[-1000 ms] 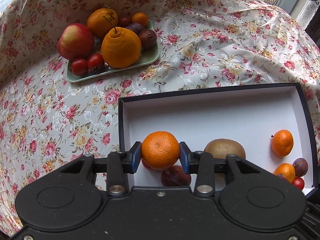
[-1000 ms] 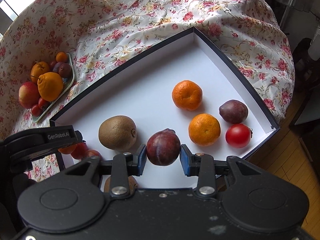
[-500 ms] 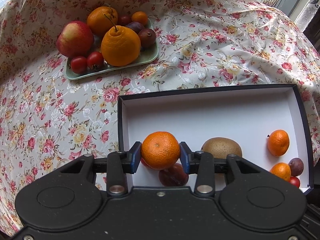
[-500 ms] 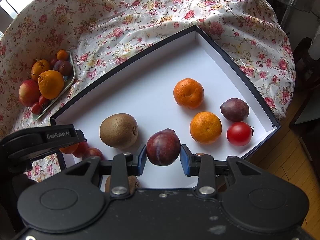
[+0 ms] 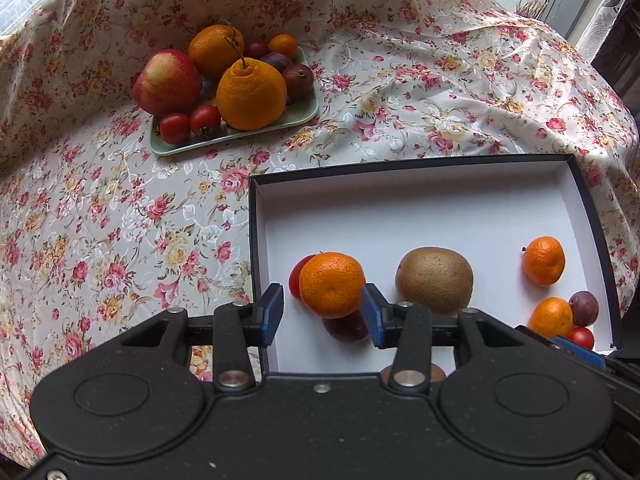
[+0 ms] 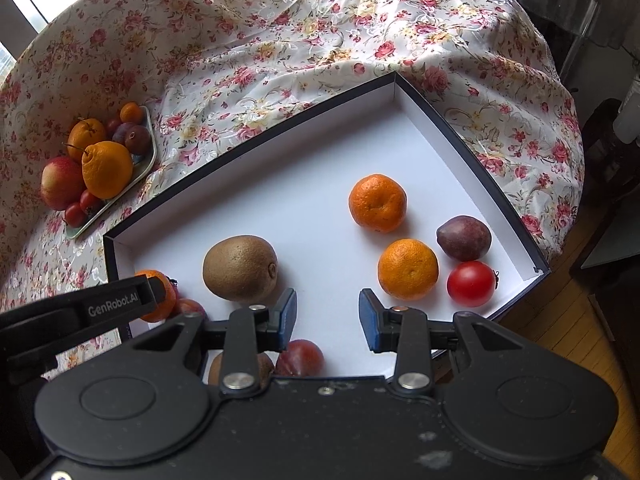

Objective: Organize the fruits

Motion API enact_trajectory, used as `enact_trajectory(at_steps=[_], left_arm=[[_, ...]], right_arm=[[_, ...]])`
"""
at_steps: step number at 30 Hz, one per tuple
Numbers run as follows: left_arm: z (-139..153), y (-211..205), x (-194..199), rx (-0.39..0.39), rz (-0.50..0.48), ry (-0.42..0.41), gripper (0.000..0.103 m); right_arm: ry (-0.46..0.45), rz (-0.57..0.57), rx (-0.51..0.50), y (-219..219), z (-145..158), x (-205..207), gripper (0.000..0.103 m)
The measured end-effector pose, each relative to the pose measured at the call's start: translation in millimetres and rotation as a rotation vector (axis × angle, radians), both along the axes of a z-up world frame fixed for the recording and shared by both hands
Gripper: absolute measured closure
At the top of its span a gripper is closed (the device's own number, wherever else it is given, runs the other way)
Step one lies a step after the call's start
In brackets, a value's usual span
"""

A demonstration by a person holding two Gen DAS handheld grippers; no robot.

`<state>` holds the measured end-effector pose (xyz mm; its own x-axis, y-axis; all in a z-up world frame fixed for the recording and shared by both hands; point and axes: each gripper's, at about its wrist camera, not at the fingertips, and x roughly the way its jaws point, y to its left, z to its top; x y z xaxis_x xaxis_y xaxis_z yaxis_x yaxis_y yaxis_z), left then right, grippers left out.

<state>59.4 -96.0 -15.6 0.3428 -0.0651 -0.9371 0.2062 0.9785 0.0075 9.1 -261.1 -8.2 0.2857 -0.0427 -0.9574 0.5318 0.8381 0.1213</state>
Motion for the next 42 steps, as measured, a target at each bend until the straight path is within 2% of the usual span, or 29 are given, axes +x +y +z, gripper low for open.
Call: enact_trajectory(at_steps=[16, 24, 28, 31, 35, 39, 42], left_arm=[[29, 34, -51, -0.017, 0.02, -0.023, 0.051], [31, 42, -70, -0.025, -0.004, -0.034, 0.051], [28, 43, -75, -0.022, -0.015, -0.037, 0.051], [25, 43, -77, -0.021, -0.025, -0.035, 0.051], [22, 44, -77, -0.021, -0.033, -0.028, 0.051], [21, 45, -76, -0.04, -0.048, -0.008, 0.051], [18, 44, -76, -0.033, -0.046, -0.001, 0.051]], right_arm=[[-0.024, 0.049, -0.079, 28, 29, -34, 0.065], [-0.057, 0.062, -0.146, 42, 36, -59, 0.065], [-0.054, 0.034, -0.121, 41, 34, -66, 0.065], [-0.045, 0.022, -0.117, 41, 31, -68, 0.065], [-0.051, 0.022, -0.181, 42, 31, -68, 0.065], [-0.036, -0.013, -0.172, 36, 27, -69, 0.065], [-0.026, 0.001, -0.187, 39, 25, -68, 0.065]])
